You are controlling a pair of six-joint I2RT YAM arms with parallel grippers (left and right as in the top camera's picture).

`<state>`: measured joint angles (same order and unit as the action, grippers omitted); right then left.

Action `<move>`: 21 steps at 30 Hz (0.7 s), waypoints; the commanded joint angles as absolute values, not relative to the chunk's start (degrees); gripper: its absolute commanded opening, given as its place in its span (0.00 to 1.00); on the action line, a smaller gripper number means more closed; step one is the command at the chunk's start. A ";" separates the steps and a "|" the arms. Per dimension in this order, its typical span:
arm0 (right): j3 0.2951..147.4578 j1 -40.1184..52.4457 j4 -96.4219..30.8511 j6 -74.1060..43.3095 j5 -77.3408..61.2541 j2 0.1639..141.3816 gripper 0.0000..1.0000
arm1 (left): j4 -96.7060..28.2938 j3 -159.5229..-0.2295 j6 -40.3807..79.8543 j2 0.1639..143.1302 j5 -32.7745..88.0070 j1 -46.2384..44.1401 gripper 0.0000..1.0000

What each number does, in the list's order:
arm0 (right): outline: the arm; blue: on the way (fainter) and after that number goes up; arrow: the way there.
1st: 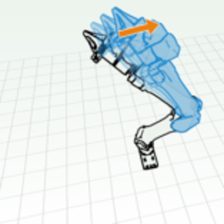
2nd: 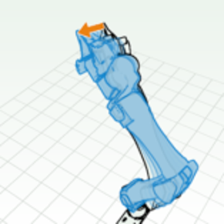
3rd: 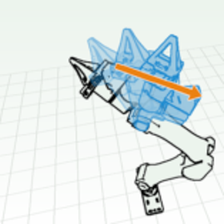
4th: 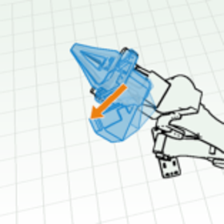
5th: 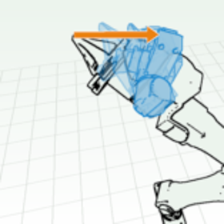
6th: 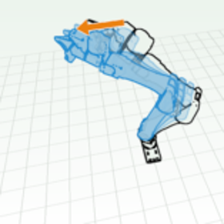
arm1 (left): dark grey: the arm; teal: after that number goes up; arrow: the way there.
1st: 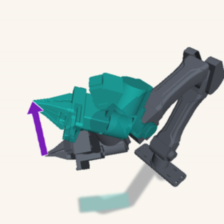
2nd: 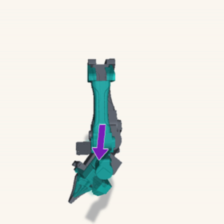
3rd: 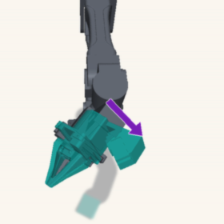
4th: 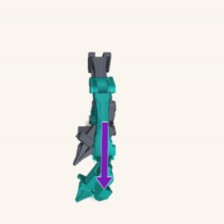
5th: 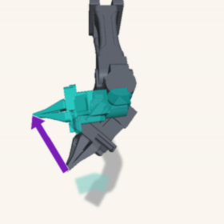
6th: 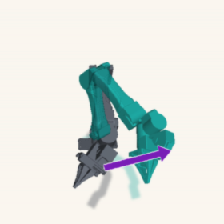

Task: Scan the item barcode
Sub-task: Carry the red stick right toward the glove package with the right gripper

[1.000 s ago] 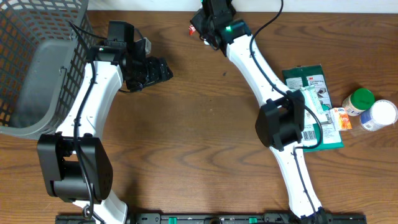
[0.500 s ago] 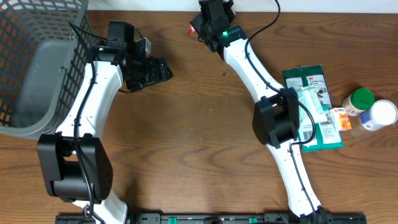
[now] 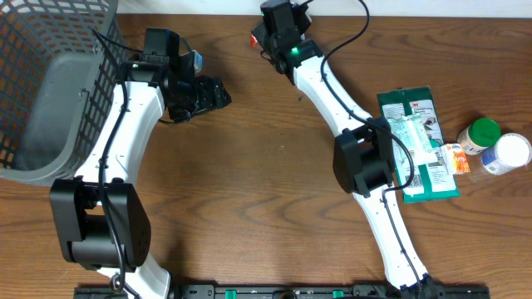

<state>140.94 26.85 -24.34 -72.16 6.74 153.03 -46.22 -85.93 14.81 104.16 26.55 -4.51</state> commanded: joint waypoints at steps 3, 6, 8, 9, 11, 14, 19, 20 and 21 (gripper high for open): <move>141.73 28.25 -23.16 -69.52 7.31 155.41 0.01 | -46.35 -87.11 14.72 104.16 25.63 -4.47 0.85; 141.73 28.21 -23.16 -67.61 7.62 155.52 0.01 | -46.35 -87.11 14.72 104.16 25.63 -4.47 0.85; 141.75 27.40 -23.27 -65.36 5.93 155.20 0.01 | -46.35 -87.13 14.72 104.16 25.63 -4.47 0.85; 141.75 26.94 -23.55 -64.40 4.45 154.93 0.01 | -46.35 -87.11 14.72 104.16 25.63 -4.47 0.85; 141.75 25.82 -25.45 -62.02 -0.36 152.92 0.01 | -46.35 -87.13 14.72 104.16 25.63 -4.47 0.85; 141.75 24.16 -29.78 -55.13 -7.14 147.50 0.01 | -46.35 -87.11 14.72 104.16 25.63 -4.47 0.85; 141.75 22.39 -45.04 -37.30 -8.84 135.11 0.01 | -46.35 -87.11 14.72 104.16 25.63 -4.47 0.85; 141.75 21.98 -48.23 -33.43 -8.82 132.81 0.01 | -46.35 -87.11 14.72 104.16 25.63 -4.47 0.85; 141.75 21.56 -51.68 -29.34 -8.75 130.63 0.01 | -46.35 -87.13 14.72 104.16 25.63 -4.47 0.85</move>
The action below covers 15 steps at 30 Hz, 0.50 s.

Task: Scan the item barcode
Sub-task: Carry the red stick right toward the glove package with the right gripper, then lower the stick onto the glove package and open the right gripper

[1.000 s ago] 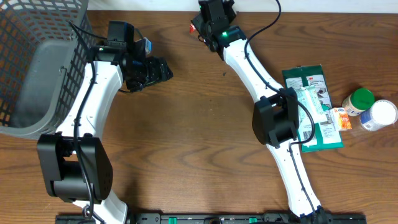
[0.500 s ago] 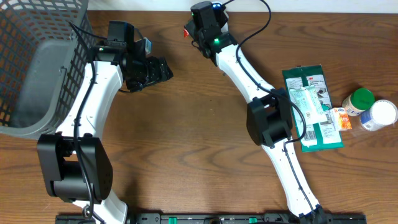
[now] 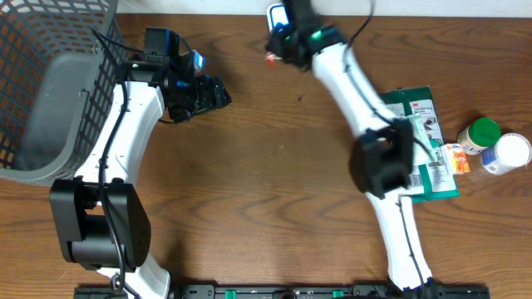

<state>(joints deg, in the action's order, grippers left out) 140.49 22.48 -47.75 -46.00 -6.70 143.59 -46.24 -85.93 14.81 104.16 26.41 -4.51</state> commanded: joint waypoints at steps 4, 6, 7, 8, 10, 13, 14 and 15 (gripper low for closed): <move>141.75 19.59 -66.22 -18.35 -2.76 123.83 0.01 | -46.35 -87.11 14.72 104.16 25.63 -4.47 0.85; 141.75 17.91 -74.30 -16.05 3.99 121.67 0.01 | -46.35 -87.11 14.72 104.16 25.63 -4.47 0.85; 141.75 17.39 -76.49 -15.22 5.98 121.38 0.01 | -46.35 -87.11 14.72 104.16 25.63 -4.47 0.85; 141.75 16.60 -79.46 -13.72 8.38 121.27 0.01 | -46.35 -87.11 14.72 104.16 25.63 -4.47 0.85; 141.56 14.81 -85.17 -10.57 12.47 121.43 0.01 | -46.35 -87.11 14.72 104.16 25.63 -4.47 0.85; 139.06 11.51 -91.70 -7.46 15.59 122.50 0.01 | -46.35 -87.11 14.72 104.16 25.63 -4.47 0.85; 137.53 10.22 -92.55 -6.61 15.59 122.63 0.01 | -46.35 -87.11 14.72 104.16 25.63 -4.47 0.85; 133.91 8.38 -92.49 -6.52 15.62 122.80 0.01 | -46.35 -87.11 14.72 104.16 25.63 -4.47 0.85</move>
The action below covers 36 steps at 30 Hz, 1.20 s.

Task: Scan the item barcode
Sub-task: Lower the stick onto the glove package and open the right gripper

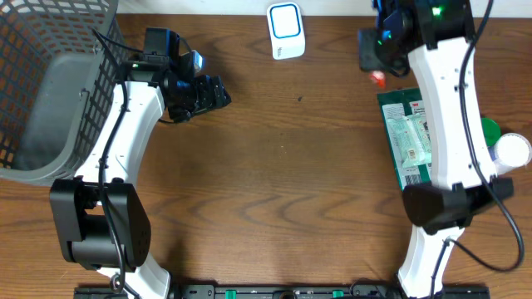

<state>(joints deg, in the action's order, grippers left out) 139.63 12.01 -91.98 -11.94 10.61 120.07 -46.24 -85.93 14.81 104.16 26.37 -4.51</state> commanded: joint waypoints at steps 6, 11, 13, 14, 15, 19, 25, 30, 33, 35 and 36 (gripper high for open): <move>117.03 1.52 -84.53 -6.44 20.36 122.80 0.01 | -46.35 -87.11 14.72 104.16 25.63 -4.47 0.85; 106.37 -2.57 -74.59 -3.40 19.79 122.80 0.13 | -46.35 -87.11 14.72 104.16 25.63 -4.47 0.85; 104.14 -3.44 -73.08 -2.42 19.00 122.80 0.41 | -46.35 -87.11 14.72 104.16 25.63 -4.47 0.85; 103.55 -3.62 -72.84 -2.37 18.74 122.80 0.54 | -46.35 -87.13 14.72 104.16 25.63 -4.47 0.85; 103.15 -3.70 -72.99 -2.04 18.39 122.80 0.76 | -46.35 -87.11 14.72 104.16 25.63 -4.47 0.85; 103.18 -3.66 -73.30 -1.15 18.39 122.80 0.99 | -46.35 -87.11 14.72 104.16 25.63 -4.47 0.85; 104.05 -3.64 -77.60 1.63 18.57 122.78 0.60 | -46.35 -87.11 14.72 104.16 25.63 -4.47 0.85; 104.81 -3.49 -80.20 2.26 18.61 122.78 0.62 | -46.35 -87.11 14.72 104.16 25.63 -4.47 0.85; 104.81 -3.55 -80.14 2.22 18.61 122.78 0.99 | -46.35 -87.11 14.72 104.16 25.63 -4.47 0.85; 104.81 -3.51 -80.44 2.22 18.57 122.78 0.99 | -46.35 -87.11 14.72 104.16 25.63 -4.47 0.85; 104.90 -3.27 -80.55 2.22 18.57 122.78 0.99 | -46.35 -87.11 14.72 104.16 25.63 -4.47 0.85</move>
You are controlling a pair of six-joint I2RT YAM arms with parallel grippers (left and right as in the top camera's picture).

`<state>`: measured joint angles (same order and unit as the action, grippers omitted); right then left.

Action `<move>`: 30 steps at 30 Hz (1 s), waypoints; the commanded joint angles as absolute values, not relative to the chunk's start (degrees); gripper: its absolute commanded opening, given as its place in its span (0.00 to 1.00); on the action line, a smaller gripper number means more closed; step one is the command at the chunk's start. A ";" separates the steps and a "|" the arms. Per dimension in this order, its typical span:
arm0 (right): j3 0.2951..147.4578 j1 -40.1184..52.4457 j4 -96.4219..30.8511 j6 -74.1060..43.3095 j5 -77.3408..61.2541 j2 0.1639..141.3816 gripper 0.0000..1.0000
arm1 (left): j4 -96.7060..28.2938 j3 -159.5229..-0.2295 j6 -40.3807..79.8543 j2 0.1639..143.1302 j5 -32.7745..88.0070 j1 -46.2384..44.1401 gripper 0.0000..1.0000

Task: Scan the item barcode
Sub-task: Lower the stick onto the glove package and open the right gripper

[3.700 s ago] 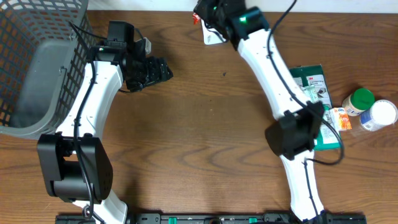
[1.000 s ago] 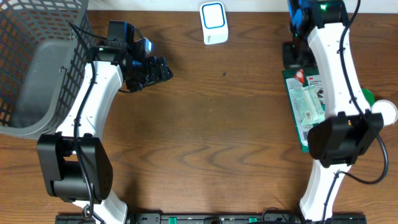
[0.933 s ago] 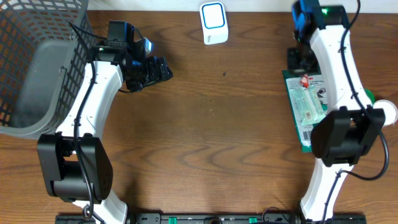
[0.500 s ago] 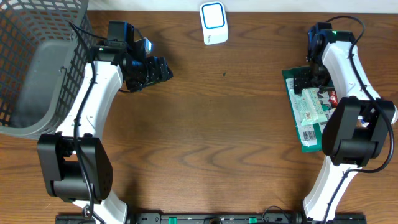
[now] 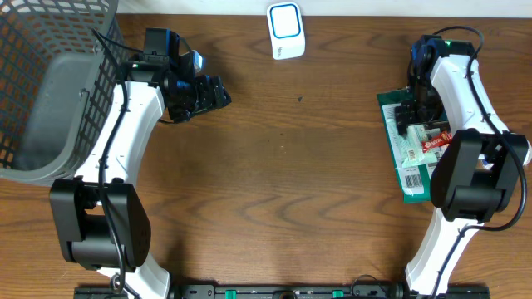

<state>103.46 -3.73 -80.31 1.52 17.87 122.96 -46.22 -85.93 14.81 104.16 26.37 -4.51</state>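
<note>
A white barcode scanner with a blue-ringed face lies alone at the table's far edge. At the right lies a green 3M packet with a clear-wrapped item on it and a red-and-white piece beside the arm. My right gripper hangs over the packet's upper part; its black body hides the fingers. Far off at the left, my left gripper points right with its fingers spread and nothing between them.
A grey mesh basket fills the far left corner. My right arm's links cover the table to the right of the packet. Bare brown wood lies between the two arms.
My right gripper moved from above the packet's far edge down onto the packet's upper part, and the arm folded over the right side. The scanner and the left arm stayed put.
My right gripper was first at the table's far edge where the scanner now lies. It then sat just right of that spot. Later the scanner lay alone there and the gripper was near the green packet, over which it now hangs. The left arm never moved.
</note>
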 commanded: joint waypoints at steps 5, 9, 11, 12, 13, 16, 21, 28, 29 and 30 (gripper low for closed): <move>107.31 -1.54 -82.37 1.72 18.57 121.58 0.99 | -46.35 -87.11 14.72 104.16 25.63 -4.47 0.85; 107.55 -0.84 -82.08 1.78 18.55 120.88 0.99 | -46.35 -87.11 14.72 104.16 25.63 -4.47 0.85; 107.50 -0.86 -81.47 1.78 18.55 121.05 0.99 | -46.35 -87.11 14.72 104.16 25.63 -4.47 0.85; 107.50 -0.86 -81.32 1.78 18.55 121.05 0.99 | -46.35 -87.11 14.72 104.16 25.63 -4.47 0.85; 107.50 -0.80 -81.19 1.78 18.55 121.05 0.99 | -46.35 -87.11 14.72 104.16 25.63 -4.47 0.85; 107.50 -0.49 -80.95 1.78 18.52 121.05 0.99 | -46.35 -87.11 14.72 104.16 25.63 -4.47 0.85; 107.50 -0.67 -80.93 1.78 18.55 121.05 0.99 | -46.35 -87.13 14.72 104.16 25.63 -4.47 0.85; 107.50 -0.60 -80.93 1.78 18.55 121.05 0.99 | -46.35 -87.11 14.72 104.16 25.63 -4.47 0.85; 107.50 -0.60 -80.93 1.78 18.55 121.05 0.99 | -46.35 -87.11 14.72 104.16 25.63 -4.47 0.85; 107.50 -0.60 -80.93 1.78 18.55 121.05 0.99 | -46.35 -87.11 14.72 104.16 25.63 -4.47 0.86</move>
<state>106.34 -1.15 -81.03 1.74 17.85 122.61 -46.22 -85.93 14.81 104.14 26.37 -4.51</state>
